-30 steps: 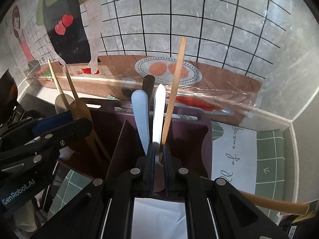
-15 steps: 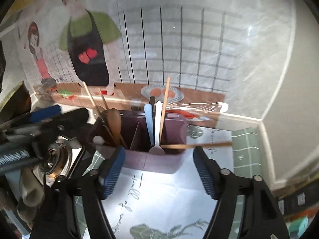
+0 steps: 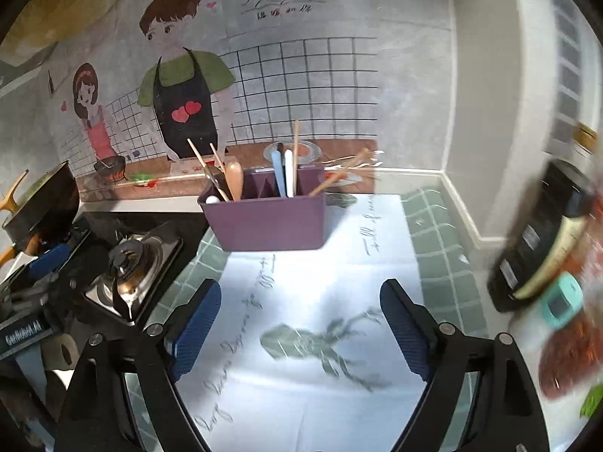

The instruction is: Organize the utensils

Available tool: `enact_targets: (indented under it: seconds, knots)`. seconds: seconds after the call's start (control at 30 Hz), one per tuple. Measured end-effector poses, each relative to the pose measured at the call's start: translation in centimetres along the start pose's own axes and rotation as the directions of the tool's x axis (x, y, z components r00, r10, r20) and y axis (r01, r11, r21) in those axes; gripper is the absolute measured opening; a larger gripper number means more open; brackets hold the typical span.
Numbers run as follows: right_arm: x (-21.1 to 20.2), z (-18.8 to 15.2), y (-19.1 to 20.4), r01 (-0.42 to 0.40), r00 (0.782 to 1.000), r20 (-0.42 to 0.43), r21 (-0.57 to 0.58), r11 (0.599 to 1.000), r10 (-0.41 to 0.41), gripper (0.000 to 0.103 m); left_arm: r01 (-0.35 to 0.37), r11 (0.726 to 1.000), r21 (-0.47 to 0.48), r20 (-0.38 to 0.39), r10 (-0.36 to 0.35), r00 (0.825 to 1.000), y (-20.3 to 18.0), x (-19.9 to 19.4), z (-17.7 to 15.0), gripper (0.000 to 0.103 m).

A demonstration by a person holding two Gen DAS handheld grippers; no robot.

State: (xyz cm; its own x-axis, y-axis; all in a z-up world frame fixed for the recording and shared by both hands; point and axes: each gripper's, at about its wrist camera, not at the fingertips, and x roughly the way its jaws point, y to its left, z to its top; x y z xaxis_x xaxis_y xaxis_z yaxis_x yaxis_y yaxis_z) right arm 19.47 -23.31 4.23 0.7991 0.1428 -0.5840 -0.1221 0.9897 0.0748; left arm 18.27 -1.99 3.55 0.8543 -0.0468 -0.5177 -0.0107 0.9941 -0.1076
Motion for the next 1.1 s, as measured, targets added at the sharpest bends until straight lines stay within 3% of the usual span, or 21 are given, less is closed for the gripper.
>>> enact_targets:
  seconds: [0.17,0.3,0.5,1.1]
  knots:
    - [-2.4,-2.9,0.2,0.029,0.999,0.033,0.014,0.999,-0.030,0.093,-0.034,0.999,-0.006,0.065,0.035,0.997,-0.8,-3.6,-3.1,0.103]
    - [-3.6,-4.1,0.8,0.044,0.997,0.057,-0.004,0.999,-0.044,0.093,-0.100,0.994,0.053,0.108,0.093,0.990,-2.1,-5.5,-3.9,0.103]
    - [-5.1,-4.3,1.3,0.096,0.989,0.119,-0.046,0.994,-0.089,0.095,-0.112,0.992,0.065,0.082,0.106,0.991,-2.1,-6.0,-4.7,0.103]
    - [-4.7,-4.5,1.4,0.086,0.991,0.111,-0.057,0.995,-0.079,0.096,-0.094,0.994,0.061,0.064,0.090,0.994,-2.3,-6.2,-5.2,0.103]
